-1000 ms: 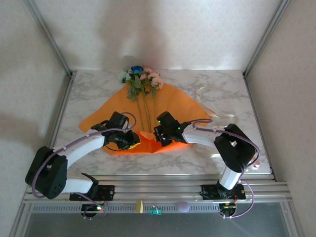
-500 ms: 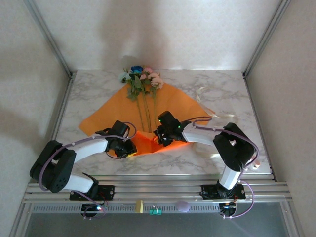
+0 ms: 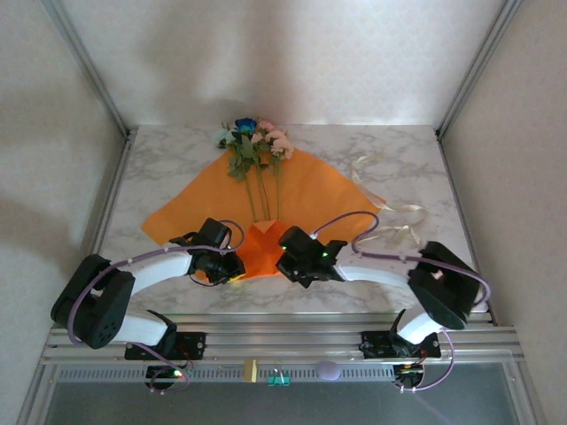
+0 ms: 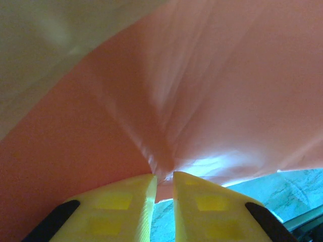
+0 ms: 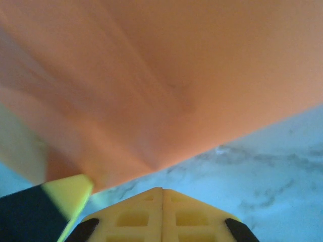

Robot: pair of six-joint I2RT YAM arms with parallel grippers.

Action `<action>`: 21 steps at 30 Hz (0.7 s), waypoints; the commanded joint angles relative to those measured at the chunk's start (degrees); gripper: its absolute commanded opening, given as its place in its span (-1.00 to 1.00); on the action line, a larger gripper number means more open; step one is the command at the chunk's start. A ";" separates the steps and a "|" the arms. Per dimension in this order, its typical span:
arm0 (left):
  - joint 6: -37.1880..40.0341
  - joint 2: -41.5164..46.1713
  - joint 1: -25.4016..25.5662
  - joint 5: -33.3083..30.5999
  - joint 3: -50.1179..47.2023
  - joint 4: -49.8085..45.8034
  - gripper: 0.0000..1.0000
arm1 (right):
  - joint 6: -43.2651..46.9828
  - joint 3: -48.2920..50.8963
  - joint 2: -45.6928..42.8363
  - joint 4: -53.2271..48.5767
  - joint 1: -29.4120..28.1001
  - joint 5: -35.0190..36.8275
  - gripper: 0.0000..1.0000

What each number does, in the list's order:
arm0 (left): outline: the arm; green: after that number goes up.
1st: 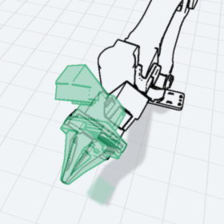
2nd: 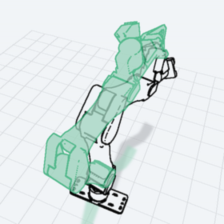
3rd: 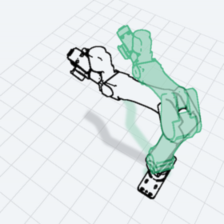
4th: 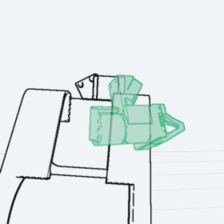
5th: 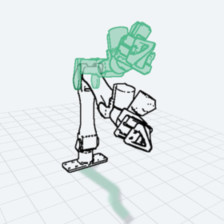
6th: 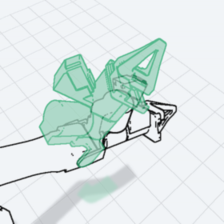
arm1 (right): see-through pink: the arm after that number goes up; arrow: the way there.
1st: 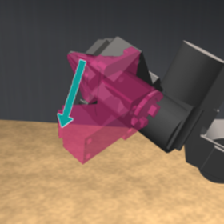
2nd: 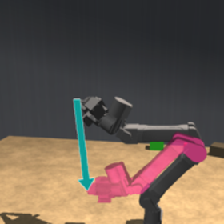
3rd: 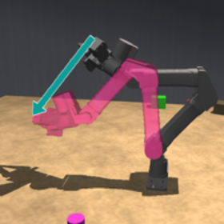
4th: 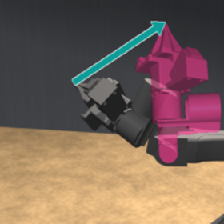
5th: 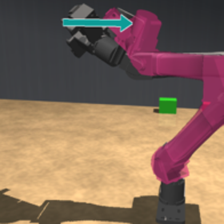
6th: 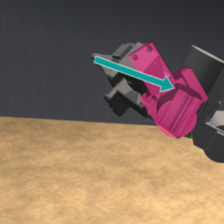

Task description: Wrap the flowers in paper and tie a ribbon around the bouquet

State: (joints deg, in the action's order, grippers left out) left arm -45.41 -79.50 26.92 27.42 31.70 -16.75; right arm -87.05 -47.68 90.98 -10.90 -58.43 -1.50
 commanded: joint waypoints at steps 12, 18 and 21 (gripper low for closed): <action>1.05 -1.85 0.42 -2.96 -1.21 -4.24 -0.64 | 2.58 0.95 5.84 -0.90 3.97 -1.60 -0.84; 1.02 -2.03 0.39 -3.05 -1.50 -4.25 -0.65 | 2.05 10.06 0.47 -2.93 7.31 -0.33 -0.84; 0.86 -1.91 0.34 -3.33 -1.68 -4.39 -0.65 | 4.17 11.40 -0.61 -3.42 10.42 -0.57 -0.84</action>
State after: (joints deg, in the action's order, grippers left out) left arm -45.21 -79.68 27.07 27.88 31.73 -16.34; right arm -84.73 -39.66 89.97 -5.30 -51.18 -5.23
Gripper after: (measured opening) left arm 0.175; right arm 0.082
